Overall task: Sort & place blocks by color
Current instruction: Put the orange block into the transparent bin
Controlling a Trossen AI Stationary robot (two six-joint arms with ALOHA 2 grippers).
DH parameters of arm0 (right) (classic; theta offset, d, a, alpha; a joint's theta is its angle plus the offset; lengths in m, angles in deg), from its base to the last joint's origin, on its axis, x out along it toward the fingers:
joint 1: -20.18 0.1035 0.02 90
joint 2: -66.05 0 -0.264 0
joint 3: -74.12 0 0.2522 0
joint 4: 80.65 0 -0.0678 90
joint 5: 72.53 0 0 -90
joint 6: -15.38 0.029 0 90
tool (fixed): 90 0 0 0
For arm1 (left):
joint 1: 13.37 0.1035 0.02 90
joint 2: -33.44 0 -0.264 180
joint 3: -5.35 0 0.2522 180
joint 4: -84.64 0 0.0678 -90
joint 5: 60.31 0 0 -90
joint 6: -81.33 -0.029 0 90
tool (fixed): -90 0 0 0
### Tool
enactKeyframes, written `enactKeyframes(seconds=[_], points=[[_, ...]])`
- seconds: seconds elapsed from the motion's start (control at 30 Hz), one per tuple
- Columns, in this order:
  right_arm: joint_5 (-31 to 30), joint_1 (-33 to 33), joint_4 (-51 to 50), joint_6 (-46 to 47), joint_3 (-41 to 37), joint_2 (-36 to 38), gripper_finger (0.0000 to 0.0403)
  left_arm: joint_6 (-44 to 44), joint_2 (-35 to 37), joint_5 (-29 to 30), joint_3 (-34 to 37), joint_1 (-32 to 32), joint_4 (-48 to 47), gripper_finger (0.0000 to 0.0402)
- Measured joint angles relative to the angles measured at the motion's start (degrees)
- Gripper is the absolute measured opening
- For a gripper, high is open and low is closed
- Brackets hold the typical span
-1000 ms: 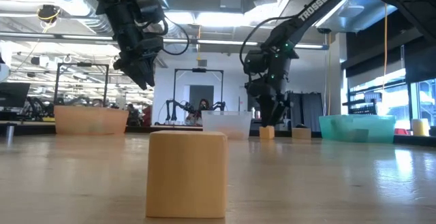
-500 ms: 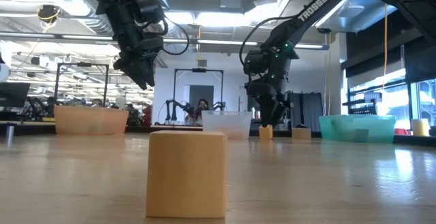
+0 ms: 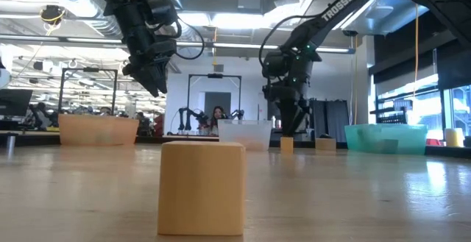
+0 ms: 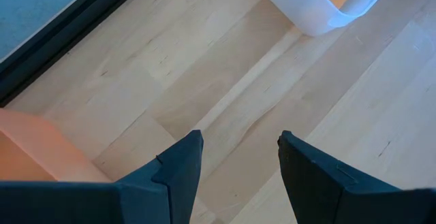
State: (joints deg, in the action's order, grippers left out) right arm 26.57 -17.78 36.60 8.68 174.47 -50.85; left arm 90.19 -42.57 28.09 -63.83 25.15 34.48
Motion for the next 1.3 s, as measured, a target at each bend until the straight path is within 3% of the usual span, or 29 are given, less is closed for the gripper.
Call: enactKeyframes(seconds=[0.6, 0.87, 0.97, 1.1, 1.3], points=[[0.0, 0.1, -0.3, -9.0, 0.1, -0.1, 0.0200, 0.0, 0.0, 0.0, 0.0, 0.0, 0.0, 0.0183], [-0.5, 0.6, 0.7, -8.9, 0.1, -4.8, 0.0199, 0.0, 0.0, 0.0, 0.0, 0.0, 0.0, 0.0183], [-2.2, 1.1, 1.0, -8.8, 0.4, -5.8, 0.0185, 0.0, 0.0, 0.0, 0.0, 0.0, 0.0, 0.0183], [-2.6, 1.4, 1.2, -8.8, 0.4, -5.7, 0.0132, 0.0, 0.0, 0.0, 0.0, 0.0, 0.0, 0.0183], [-3.2, 1.4, 0.9, -8.9, 0.5, -4.4, 0.0129, 0.0, 0.0, 0.0, 0.0, 0.0, 0.0, 0.0183]])
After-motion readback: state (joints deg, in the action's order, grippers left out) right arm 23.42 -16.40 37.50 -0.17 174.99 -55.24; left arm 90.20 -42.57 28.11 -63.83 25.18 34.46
